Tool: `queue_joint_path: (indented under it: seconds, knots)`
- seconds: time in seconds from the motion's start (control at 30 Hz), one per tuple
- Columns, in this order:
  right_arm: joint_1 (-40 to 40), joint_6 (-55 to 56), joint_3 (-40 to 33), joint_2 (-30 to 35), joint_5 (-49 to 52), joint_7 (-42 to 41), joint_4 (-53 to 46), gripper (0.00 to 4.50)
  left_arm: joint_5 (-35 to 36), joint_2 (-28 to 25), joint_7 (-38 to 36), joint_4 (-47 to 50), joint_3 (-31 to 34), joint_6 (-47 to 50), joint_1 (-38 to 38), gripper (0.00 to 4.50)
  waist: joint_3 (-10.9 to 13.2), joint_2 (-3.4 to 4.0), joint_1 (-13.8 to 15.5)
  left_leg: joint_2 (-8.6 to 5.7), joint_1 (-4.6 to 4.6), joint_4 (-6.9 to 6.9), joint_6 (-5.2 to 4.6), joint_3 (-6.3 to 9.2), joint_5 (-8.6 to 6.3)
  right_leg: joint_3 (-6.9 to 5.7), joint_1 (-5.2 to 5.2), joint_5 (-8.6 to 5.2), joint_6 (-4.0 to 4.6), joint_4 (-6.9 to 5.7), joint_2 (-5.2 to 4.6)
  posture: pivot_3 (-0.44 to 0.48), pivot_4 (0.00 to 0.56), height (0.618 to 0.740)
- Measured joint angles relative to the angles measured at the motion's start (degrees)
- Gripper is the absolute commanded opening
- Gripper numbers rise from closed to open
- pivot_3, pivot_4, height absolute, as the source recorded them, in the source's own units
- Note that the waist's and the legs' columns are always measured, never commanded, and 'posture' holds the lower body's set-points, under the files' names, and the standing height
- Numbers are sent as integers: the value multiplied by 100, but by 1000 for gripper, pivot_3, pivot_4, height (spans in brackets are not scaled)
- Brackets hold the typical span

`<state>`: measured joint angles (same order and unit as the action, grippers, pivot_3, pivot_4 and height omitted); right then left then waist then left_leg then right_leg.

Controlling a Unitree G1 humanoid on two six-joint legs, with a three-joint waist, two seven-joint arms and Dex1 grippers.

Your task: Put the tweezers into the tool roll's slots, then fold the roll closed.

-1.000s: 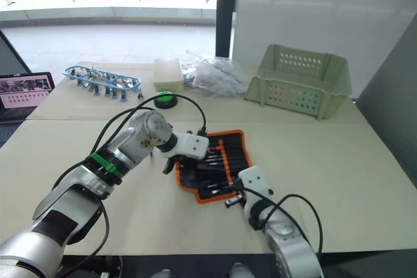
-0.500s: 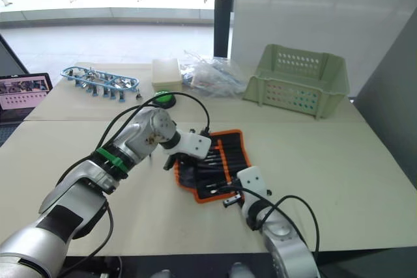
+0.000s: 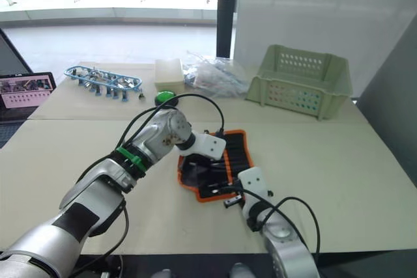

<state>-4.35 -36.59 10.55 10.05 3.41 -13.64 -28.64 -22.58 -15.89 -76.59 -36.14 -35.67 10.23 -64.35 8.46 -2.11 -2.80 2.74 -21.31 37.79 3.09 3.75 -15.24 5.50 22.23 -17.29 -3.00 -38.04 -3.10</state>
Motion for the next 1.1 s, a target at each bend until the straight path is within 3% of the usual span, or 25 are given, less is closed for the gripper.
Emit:
queue_joint_path:
  seconds: [0.43, 1.1]
  knots:
    - [-31, 0, -20, 6, -4, 6, -21, 0, 233, 590, 607, 5, 381, 110, 278, 29, -1, 1, 16, -1, -1, 4, -1, 0, 0, 1, -3, 0, 0, -1, -1, 0, 150, 713]
    - [14, -1, -9, 56, 1, -28, 13, 0, 545, 353, 1092, 145, 603, 260, 645, 29, -2, 3, -5, -1, 2, 4, -1, 1, 0, 2, -3, 0, 0, -2, 0, 0, 150, 713]
